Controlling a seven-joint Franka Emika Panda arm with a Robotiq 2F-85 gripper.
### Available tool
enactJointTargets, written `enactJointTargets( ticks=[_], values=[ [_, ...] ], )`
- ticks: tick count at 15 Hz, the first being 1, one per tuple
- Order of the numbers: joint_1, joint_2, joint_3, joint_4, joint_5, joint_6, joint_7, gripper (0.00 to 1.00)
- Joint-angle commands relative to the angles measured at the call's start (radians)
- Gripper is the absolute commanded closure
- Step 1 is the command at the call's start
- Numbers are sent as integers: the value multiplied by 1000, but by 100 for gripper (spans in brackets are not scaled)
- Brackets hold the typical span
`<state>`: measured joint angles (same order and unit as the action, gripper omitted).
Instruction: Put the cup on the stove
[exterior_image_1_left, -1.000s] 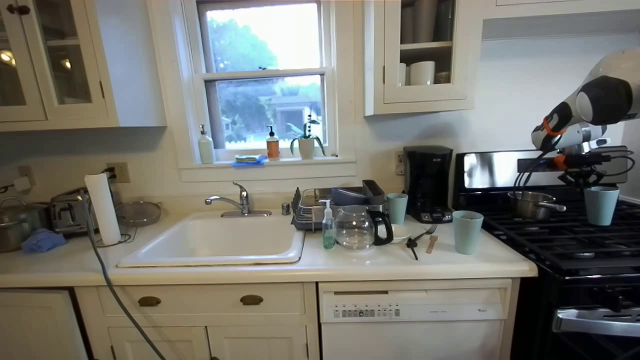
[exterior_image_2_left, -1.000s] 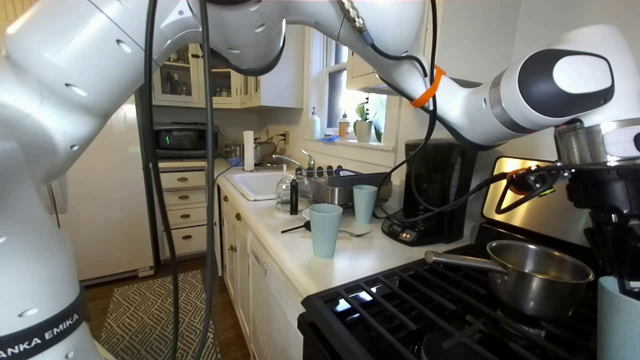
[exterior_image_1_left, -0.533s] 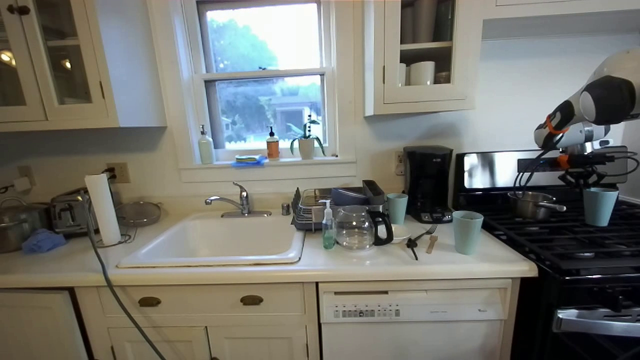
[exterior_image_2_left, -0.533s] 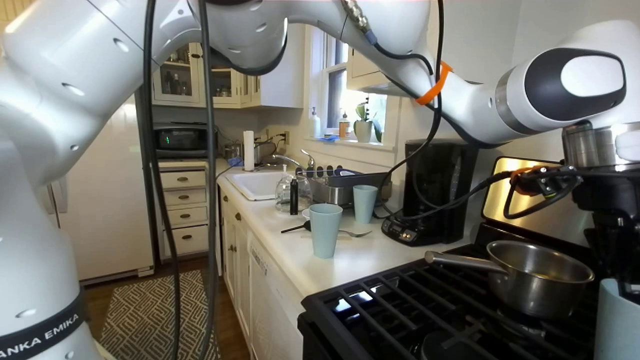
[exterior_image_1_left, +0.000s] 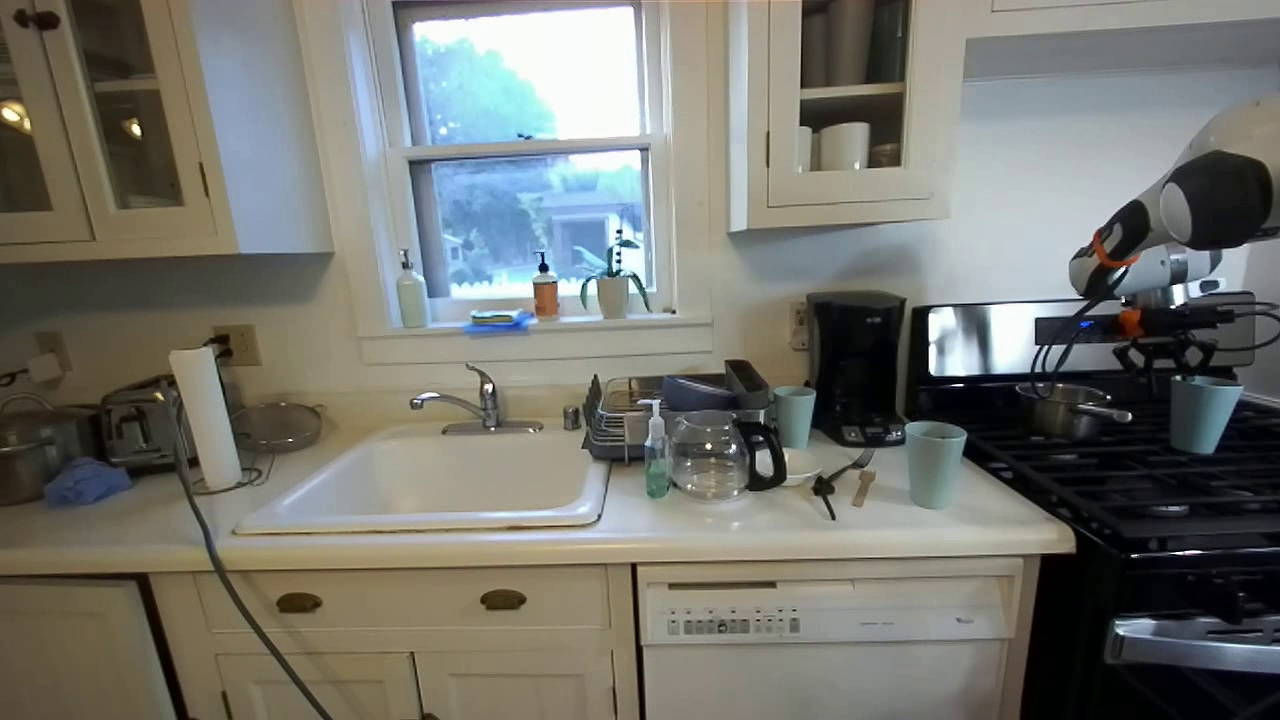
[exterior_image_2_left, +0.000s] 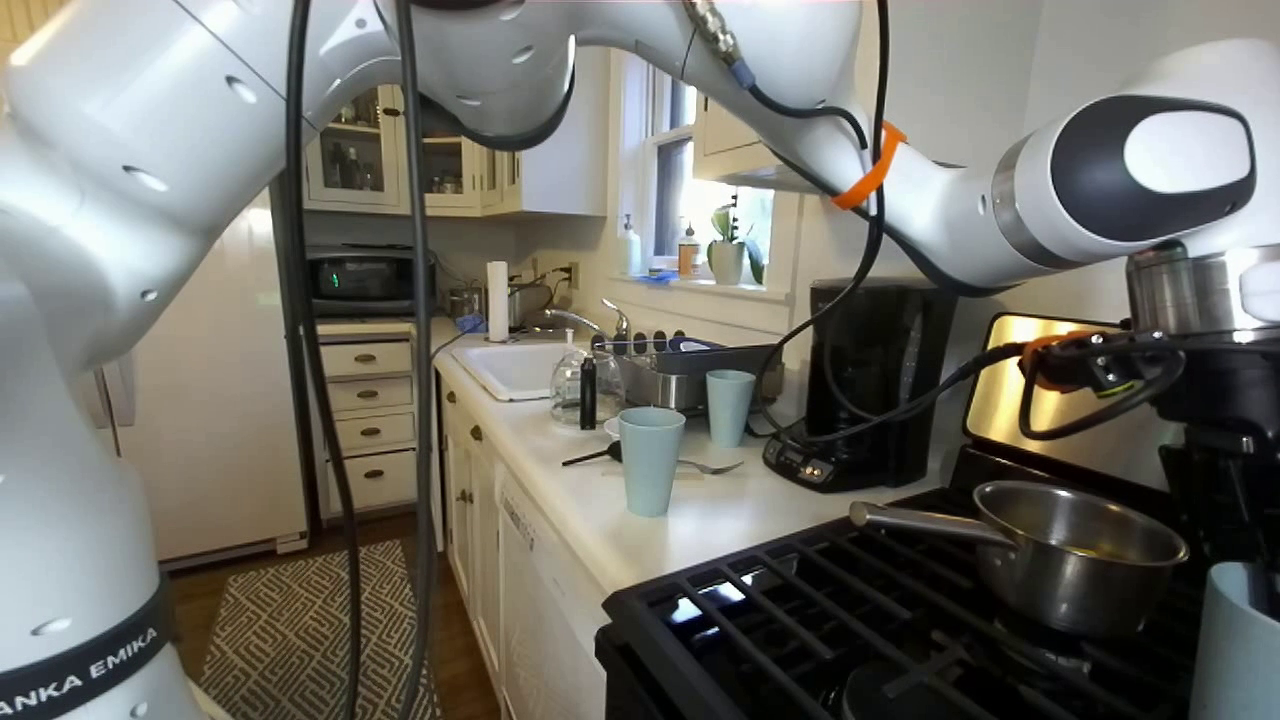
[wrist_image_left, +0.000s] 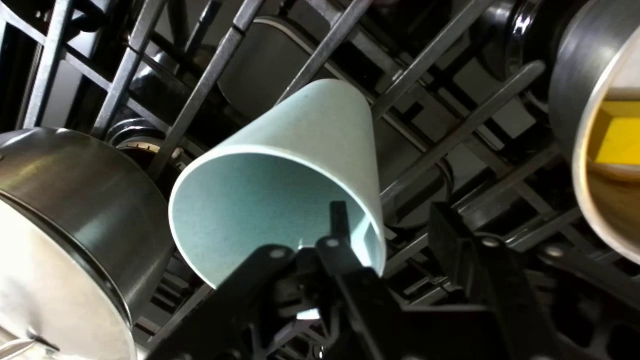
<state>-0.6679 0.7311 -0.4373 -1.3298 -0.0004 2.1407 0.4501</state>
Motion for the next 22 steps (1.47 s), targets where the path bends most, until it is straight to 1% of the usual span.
enactJointTargets(
  ticks=[1, 4, 5, 10, 12, 14, 18, 19, 22],
  values=[
    [-13, 3, 8, 11, 5, -1, -35, 21],
    [-10, -9, 2, 4, 1, 3, -44, 2],
    [-10, -17, 0, -1, -1, 1, -52, 0],
    [-13, -102, -9, -34, 1, -21, -135, 0],
    [-13, -162, -11, -66, -10, -36, -209, 0],
    [-9, -249, -10, -127, -23, -52, -330, 0],
    [24, -457, -18, -323, -78, -24, -555, 0],
    [12, -502, 4, -359, -95, -20, -599, 0],
    [32, -650, 13, -498, -129, -27, -730, 0]
  ],
)
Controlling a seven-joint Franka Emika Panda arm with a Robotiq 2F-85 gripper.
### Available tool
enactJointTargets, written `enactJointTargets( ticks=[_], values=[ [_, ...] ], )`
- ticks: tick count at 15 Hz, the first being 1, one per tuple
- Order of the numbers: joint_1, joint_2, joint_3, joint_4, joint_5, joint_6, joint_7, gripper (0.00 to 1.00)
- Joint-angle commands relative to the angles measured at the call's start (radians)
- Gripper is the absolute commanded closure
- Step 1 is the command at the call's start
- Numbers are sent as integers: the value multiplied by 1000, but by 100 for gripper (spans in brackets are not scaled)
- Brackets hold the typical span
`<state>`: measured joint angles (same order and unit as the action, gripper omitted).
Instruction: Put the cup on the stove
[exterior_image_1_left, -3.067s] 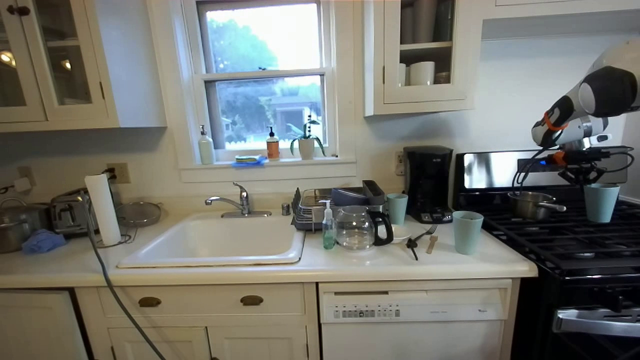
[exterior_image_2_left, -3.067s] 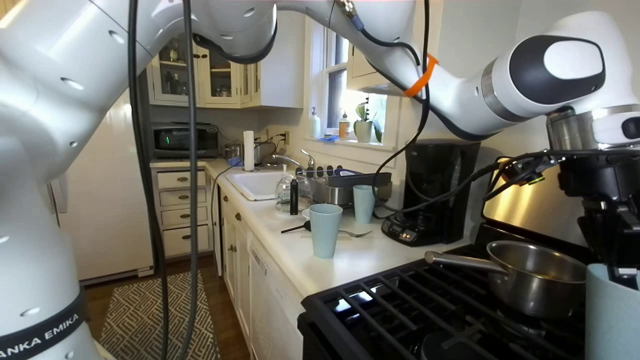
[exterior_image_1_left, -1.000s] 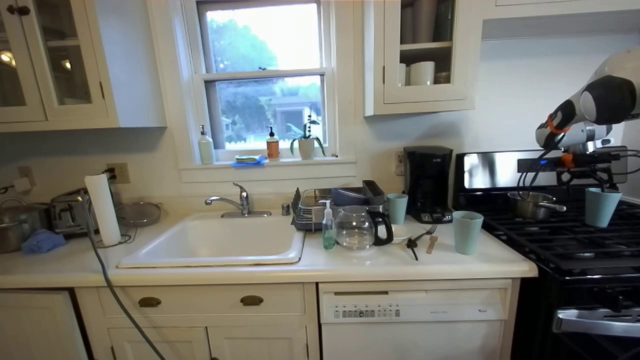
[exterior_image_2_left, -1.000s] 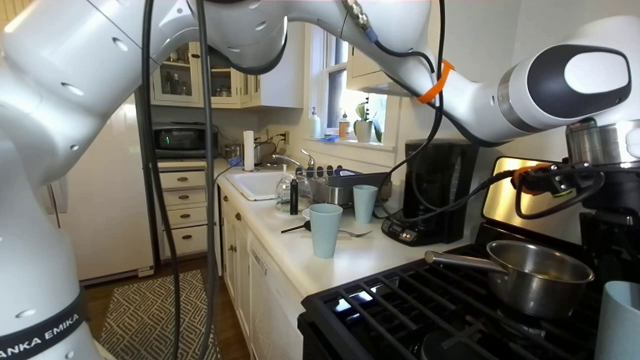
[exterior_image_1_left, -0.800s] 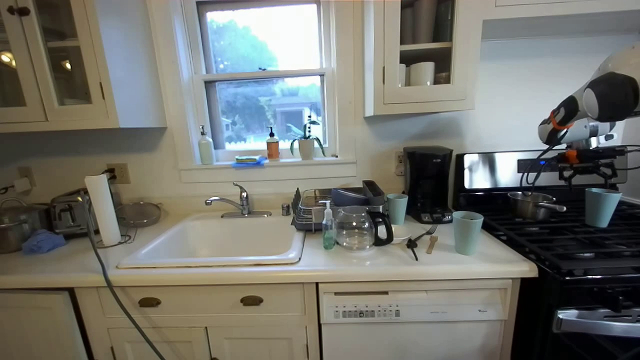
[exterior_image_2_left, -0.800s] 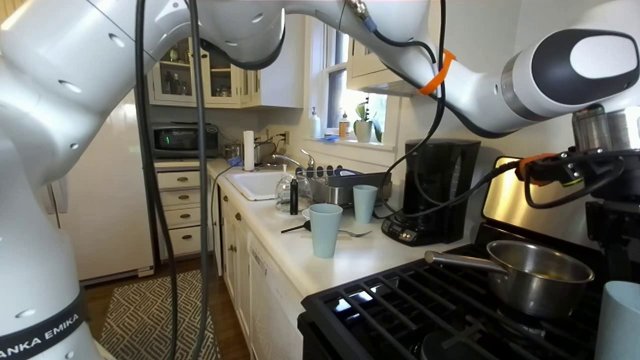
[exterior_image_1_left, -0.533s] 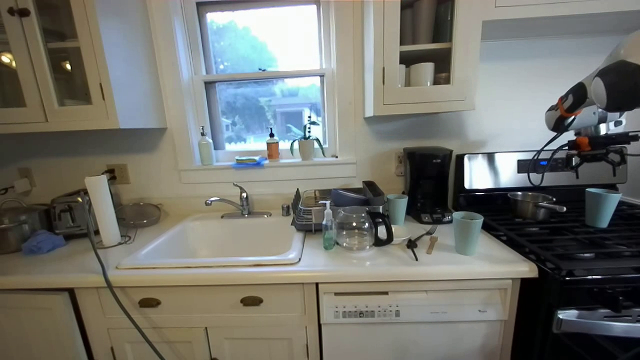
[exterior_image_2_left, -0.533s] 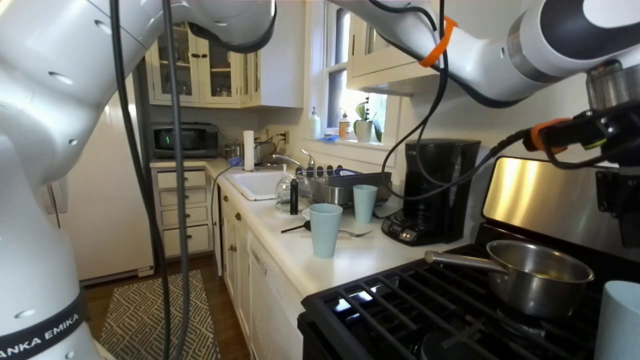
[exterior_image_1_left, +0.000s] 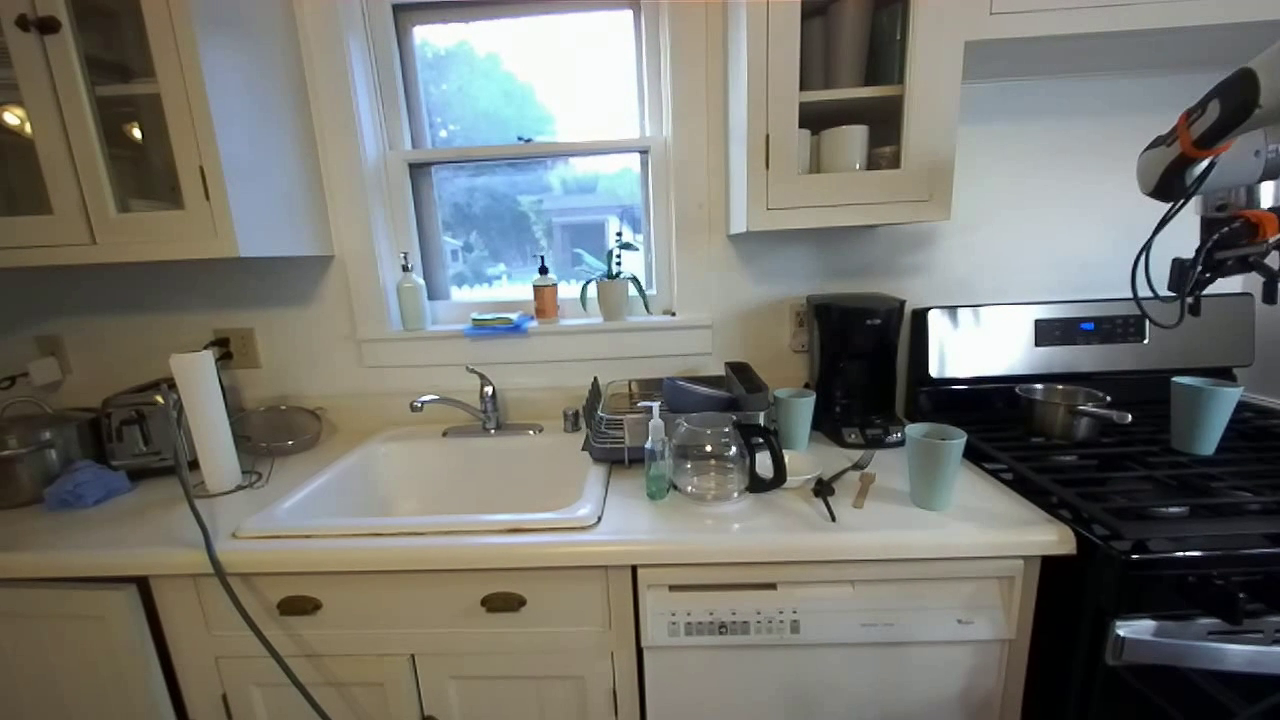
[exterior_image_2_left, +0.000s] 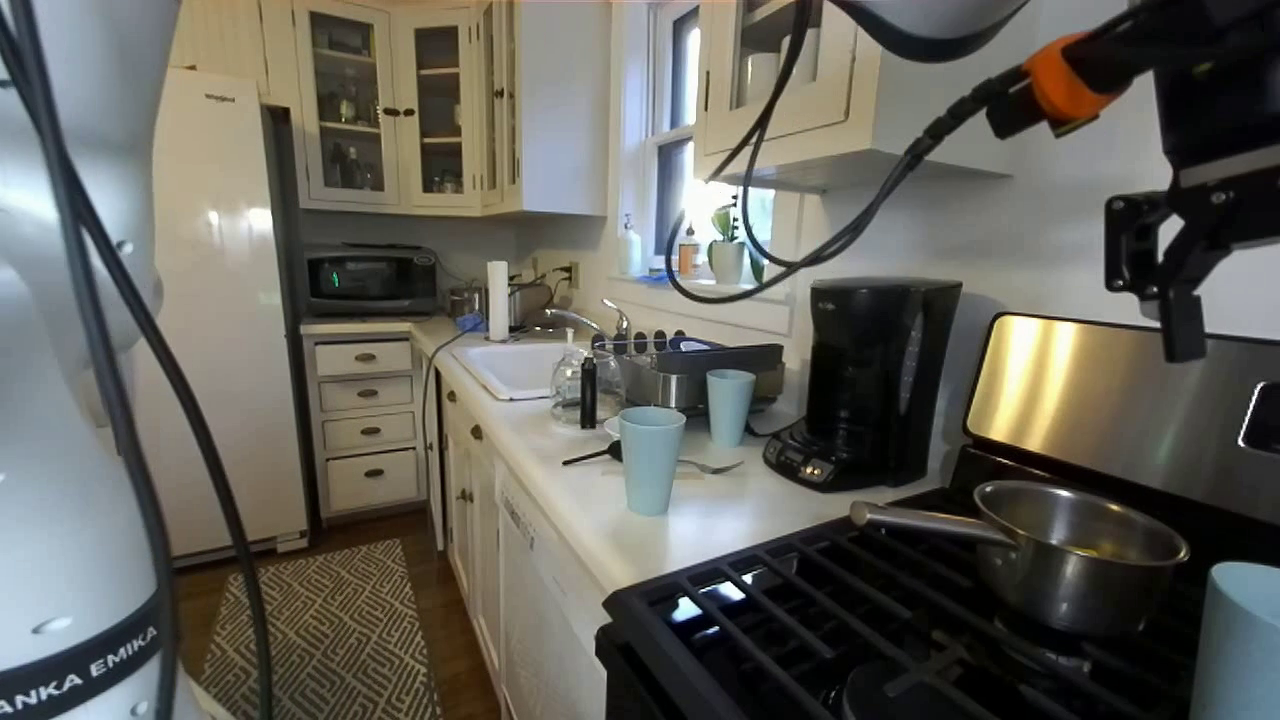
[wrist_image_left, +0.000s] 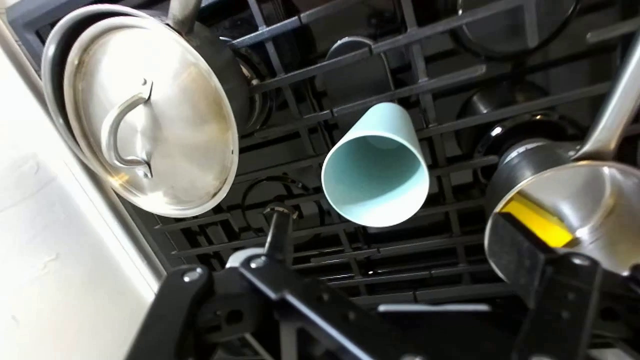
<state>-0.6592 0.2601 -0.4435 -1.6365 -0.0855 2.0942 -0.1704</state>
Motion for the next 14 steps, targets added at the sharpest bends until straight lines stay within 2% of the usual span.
enactJointTargets(
  ticks=[1, 4, 10, 11, 14],
  values=[
    [33, -228, 22, -239, -42, 19, -139, 0],
    [79, -375, 24, -388, -42, 14, -164, 0],
    [194, -665, 58, -660, -39, -44, -45, 0],
    [195, -537, 16, -543, -29, -33, -86, 0],
    [216, -633, 40, -630, -32, -41, -51, 0]
  ],
)
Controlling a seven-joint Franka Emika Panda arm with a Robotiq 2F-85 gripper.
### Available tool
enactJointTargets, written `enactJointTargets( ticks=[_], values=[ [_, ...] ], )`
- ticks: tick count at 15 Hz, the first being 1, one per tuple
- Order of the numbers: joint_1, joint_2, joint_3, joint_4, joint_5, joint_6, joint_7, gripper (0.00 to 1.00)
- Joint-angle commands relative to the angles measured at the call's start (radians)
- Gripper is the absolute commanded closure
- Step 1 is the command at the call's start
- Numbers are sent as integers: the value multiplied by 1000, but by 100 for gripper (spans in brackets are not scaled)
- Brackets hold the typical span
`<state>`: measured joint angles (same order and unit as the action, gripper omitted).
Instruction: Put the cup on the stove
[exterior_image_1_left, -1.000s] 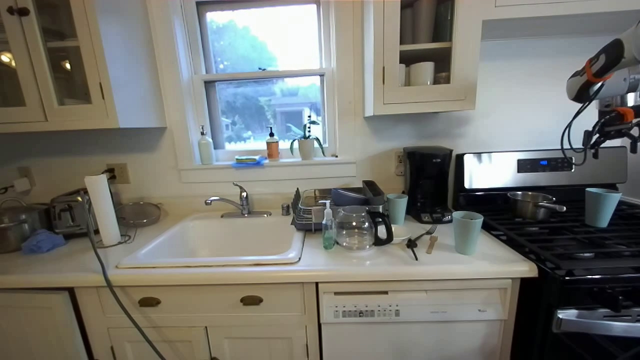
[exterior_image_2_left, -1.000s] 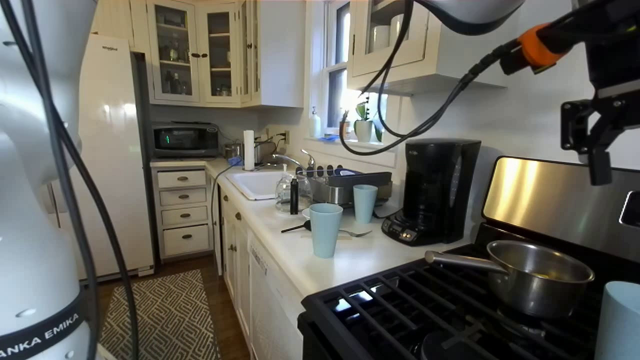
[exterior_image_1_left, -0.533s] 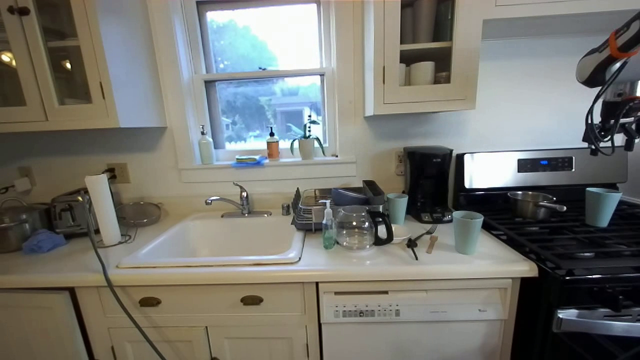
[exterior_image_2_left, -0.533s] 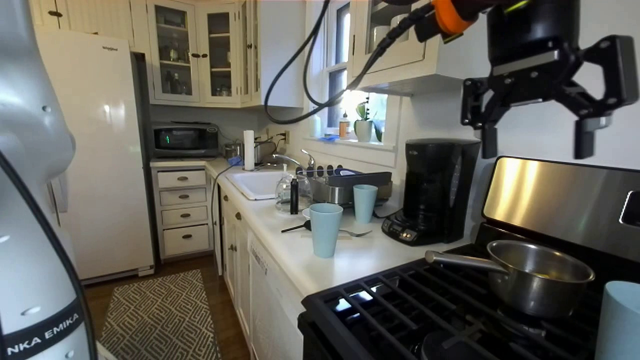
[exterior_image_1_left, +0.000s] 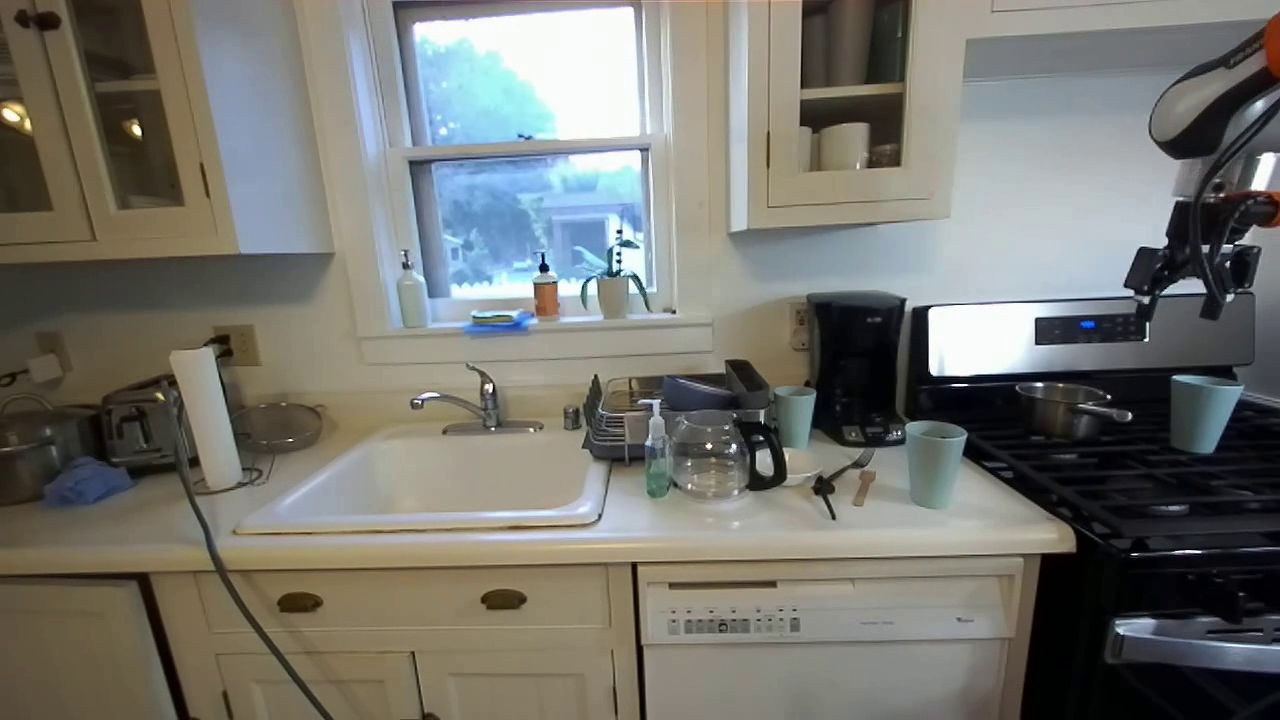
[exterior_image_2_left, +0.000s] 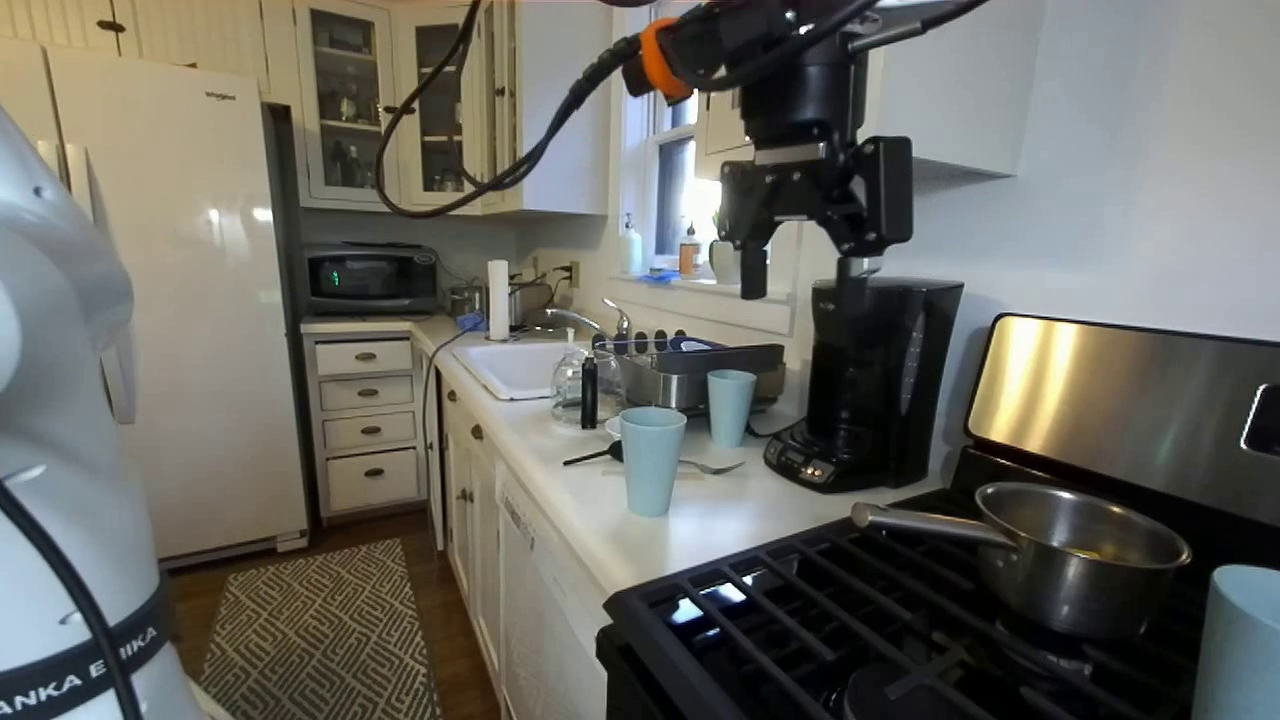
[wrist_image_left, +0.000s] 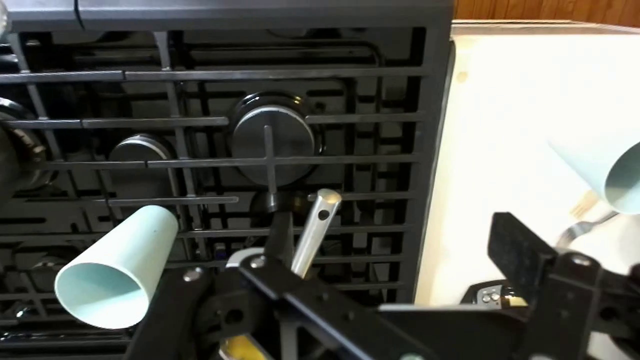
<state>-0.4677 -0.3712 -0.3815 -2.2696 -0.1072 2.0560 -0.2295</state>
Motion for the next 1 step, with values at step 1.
enactJointTargets(
  ticks=[1],
  values=[
    [24, -12, -21, -6, -10, -3, 8, 0]
  ],
)
